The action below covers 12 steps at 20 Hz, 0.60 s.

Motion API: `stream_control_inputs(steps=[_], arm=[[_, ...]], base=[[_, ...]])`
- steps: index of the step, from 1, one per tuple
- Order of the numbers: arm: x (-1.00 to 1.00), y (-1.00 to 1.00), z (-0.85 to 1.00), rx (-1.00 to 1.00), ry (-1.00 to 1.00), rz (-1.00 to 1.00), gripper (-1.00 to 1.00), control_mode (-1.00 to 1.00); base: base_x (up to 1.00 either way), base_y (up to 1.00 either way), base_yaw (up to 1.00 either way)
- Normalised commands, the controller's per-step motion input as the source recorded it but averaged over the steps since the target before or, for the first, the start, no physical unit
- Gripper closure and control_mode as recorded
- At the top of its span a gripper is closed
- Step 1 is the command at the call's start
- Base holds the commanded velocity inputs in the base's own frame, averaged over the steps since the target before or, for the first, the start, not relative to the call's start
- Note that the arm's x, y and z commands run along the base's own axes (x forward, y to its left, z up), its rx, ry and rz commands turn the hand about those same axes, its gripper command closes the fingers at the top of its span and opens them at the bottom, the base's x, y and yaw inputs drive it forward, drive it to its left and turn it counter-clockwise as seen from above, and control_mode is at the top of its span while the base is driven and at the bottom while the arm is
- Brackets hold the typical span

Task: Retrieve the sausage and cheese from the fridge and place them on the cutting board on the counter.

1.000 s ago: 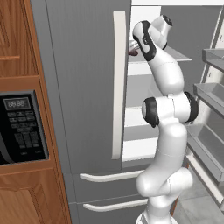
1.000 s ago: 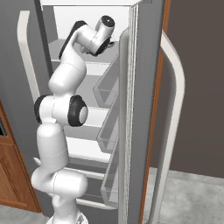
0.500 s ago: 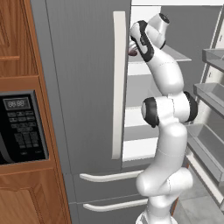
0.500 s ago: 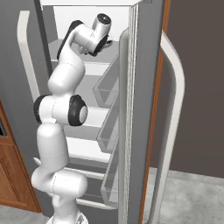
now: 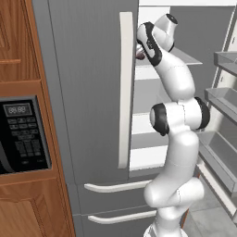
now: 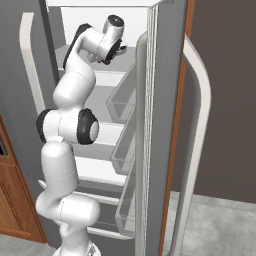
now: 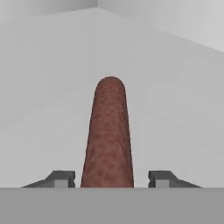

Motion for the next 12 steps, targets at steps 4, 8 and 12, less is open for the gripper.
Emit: stream_control_inputs(steps=[4, 8, 12], arm=[[0.00, 0.00, -0.35, 0.00, 0.00, 0.00, 1.00, -1.00], [-0.22, -0.02, -0.33, 0.00, 0.00, 0.00, 1.00, -1.00], [-0.79, 0.00, -0.26, 0.00, 0.02, -0.02, 1.00, -1.00]], base=[[0.00, 0.00, 0.00], [0.00, 0.00, 0.00], [0.00, 0.00, 0.00]])
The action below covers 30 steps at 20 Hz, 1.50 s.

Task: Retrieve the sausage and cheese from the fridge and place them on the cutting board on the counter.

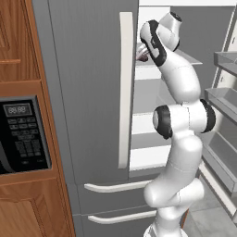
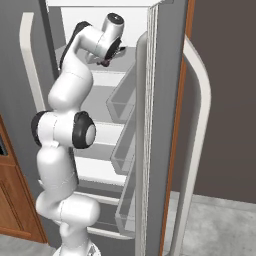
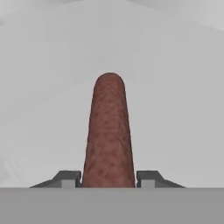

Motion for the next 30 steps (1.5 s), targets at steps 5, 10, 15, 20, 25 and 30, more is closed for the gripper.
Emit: stream_control_inputs(steps=[5, 10, 15, 20, 25, 30], arm=[[-0.96, 0.00, -0.17, 0.00, 0.02, -0.06, 1.00, -1.00], [-1.00, -0.01, 0.05, 0.02, 0.00, -0.03, 1.00, -1.00], [-1.00, -0.07, 0.25, 0.00, 0.00, -0.09, 1.00, -1.00], [-1.00, -0.13, 0.26, 0.00, 0.00, -0.09, 1.00, -1.00], [-1.00, 0.03, -0.10, 0.00, 0.00, -0.16, 1.00, -1.00], [-1.00, 0.02, -0.42, 0.00, 0.00, -0.16, 1.00, -1.00]], base=[[0.00, 0.00, 0.00], [0.00, 0.00, 0.00], [0.00, 0.00, 0.00], [0.00, 0.00, 0.00], [0.00, 0.00, 0.00], [0.00, 0.00, 0.00]])
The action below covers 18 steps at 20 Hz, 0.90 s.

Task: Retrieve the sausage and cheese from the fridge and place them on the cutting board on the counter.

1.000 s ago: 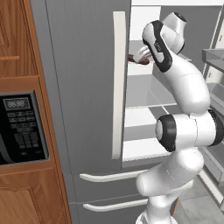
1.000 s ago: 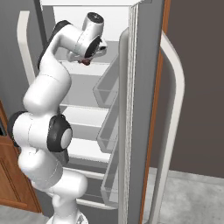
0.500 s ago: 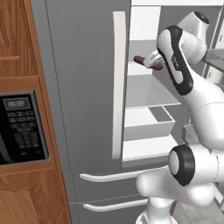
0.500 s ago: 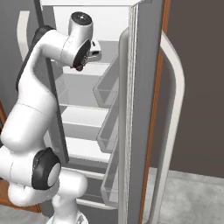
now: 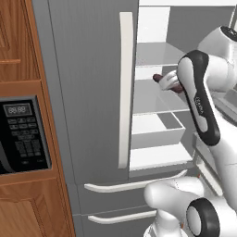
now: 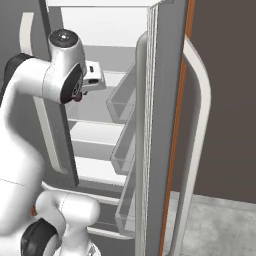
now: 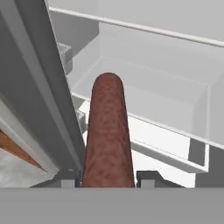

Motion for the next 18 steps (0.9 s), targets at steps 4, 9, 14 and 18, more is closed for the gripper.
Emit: stream_control_inputs(steps=[4, 9, 14, 18], arm=[[-0.91, 0.00, -0.59, 0.00, 0.07, -0.12, 1.00, -1.00], [-0.37, 0.00, -0.61, -0.02, 0.12, -0.06, 1.00, -1.00], [0.00, 0.00, 0.00, 0.00, 0.00, 0.00, 1.00, -1.00], [0.00, 0.00, 0.00, 0.00, 0.00, 0.00, 1.00, 1.00]], base=[[0.00, 0.00, 0.00], [0.00, 0.00, 0.00], [0.00, 0.00, 0.00], [-0.66, 0.00, 0.00]])
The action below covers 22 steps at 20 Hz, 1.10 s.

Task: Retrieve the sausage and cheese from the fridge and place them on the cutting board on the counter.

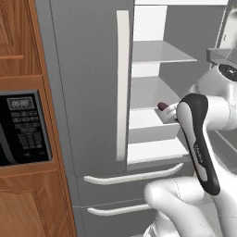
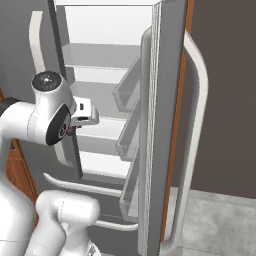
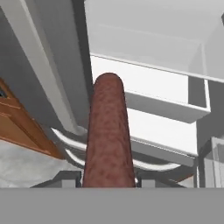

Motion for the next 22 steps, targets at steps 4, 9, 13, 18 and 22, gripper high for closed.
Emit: stream_control_inputs(steps=[4, 9, 13, 18, 22], arm=[[0.00, 0.00, 0.00, 0.00, 0.00, 0.00, 1.00, 1.00], [0.00, 0.00, 0.00, 0.00, 0.00, 0.00, 1.00, 1.00], [0.00, 0.00, 0.00, 0.00, 0.00, 0.00, 1.00, 1.00], [0.00, 0.00, 0.00, 0.00, 0.00, 0.00, 1.00, 1.00], [0.00, 0.00, 0.00, 0.00, 0.00, 0.00, 1.00, 1.00]], base=[[-1.00, 0.00, 0.00], [-0.63, 0.49, 0.40], [-0.26, 0.75, 0.80], [-0.39, 0.50, 0.97], [-0.41, 0.46, 0.97]])
